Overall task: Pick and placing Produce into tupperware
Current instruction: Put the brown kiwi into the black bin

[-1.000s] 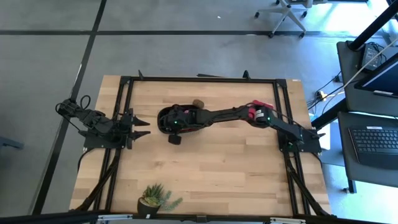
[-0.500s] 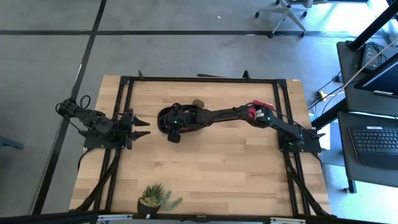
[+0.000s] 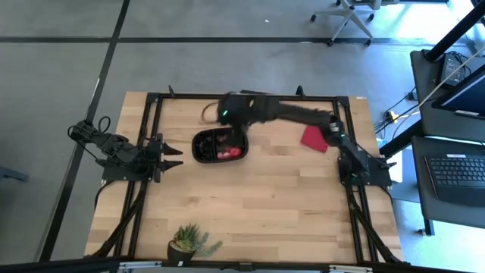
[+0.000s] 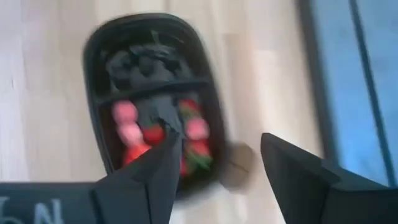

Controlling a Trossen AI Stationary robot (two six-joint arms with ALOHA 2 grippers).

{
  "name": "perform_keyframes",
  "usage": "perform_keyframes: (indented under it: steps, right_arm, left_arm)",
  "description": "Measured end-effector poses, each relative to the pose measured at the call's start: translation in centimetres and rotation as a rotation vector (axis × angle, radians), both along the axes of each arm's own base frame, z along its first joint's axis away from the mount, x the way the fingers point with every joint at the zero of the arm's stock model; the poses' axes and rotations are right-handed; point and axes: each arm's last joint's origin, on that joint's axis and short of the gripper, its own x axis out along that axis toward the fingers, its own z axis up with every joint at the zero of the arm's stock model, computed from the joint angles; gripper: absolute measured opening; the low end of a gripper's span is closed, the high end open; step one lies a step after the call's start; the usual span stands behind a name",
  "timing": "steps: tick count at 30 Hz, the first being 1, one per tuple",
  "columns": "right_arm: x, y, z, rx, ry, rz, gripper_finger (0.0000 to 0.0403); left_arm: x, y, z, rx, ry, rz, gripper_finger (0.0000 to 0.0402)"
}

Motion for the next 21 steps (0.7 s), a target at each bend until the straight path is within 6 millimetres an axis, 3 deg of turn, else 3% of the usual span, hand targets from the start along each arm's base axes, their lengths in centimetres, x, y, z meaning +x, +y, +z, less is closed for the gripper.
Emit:
perform_keyframes:
  steps: [4, 10, 16, 21]
  right_arm:
    - [-4.2, -2.2, 4.0, -0.003, 0.035, -0.050, 0.0218]
    - [-8.0, -4.9, 7.1, 0.028, 0.012, -0.191, 0.0218]
    - [-8.6, -7.9, 6.3, 0.036, 0.042, -0.204, 0.0218]
    - [-8.1, -11.0, 3.5, 0.181, 0.071, -0.080, 0.0218]
  left_arm:
    - [0.0, 0.0, 0.0, -0.001, 0.000, -0.005, 0.0179]
    - [0.0, 0.0, 0.0, -0.004, -0.004, -0.005, 0.0179]
    - [0.0, 0.0, 0.0, -0.003, -0.003, -0.004, 0.0179]
    - [0.0, 0.0, 0.0, 0.010, -0.002, -0.007, 0.0179]
